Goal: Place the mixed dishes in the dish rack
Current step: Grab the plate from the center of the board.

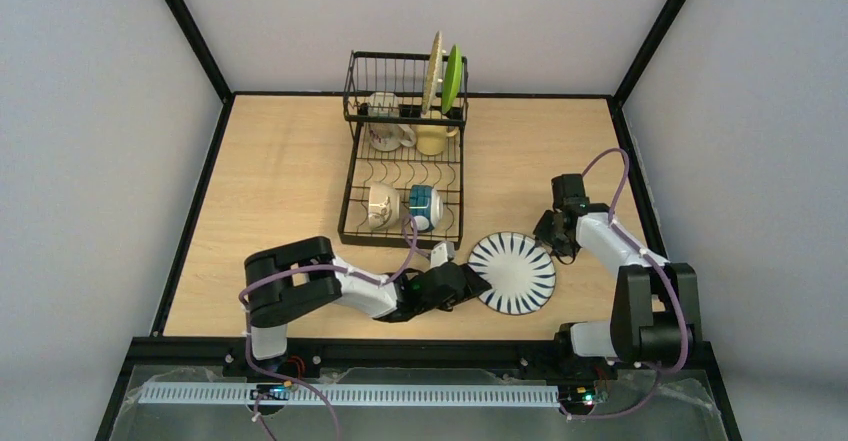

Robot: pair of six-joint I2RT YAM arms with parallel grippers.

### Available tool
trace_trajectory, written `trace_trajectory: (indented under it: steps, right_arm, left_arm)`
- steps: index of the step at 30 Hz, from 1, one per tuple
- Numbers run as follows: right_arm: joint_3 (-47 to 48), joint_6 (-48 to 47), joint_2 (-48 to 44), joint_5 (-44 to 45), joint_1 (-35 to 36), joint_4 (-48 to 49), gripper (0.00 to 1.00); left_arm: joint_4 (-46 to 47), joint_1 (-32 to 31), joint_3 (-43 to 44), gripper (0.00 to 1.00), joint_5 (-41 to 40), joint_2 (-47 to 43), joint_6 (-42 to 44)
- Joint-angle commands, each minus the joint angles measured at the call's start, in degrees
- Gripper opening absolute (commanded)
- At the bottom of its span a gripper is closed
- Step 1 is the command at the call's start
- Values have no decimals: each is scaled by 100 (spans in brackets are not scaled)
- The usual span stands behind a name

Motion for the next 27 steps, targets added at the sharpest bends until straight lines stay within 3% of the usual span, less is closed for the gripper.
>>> trace_trajectory:
  steps: [1,27]
  right_arm:
    - [-197,245,98,-303,-28,171,73]
    - [-688,318,-193,-915,-27,224,72]
  left_arm:
    - [-444,68,41,99,-71,365,-14]
    - [-858,77,398,97,-81,660,-47]
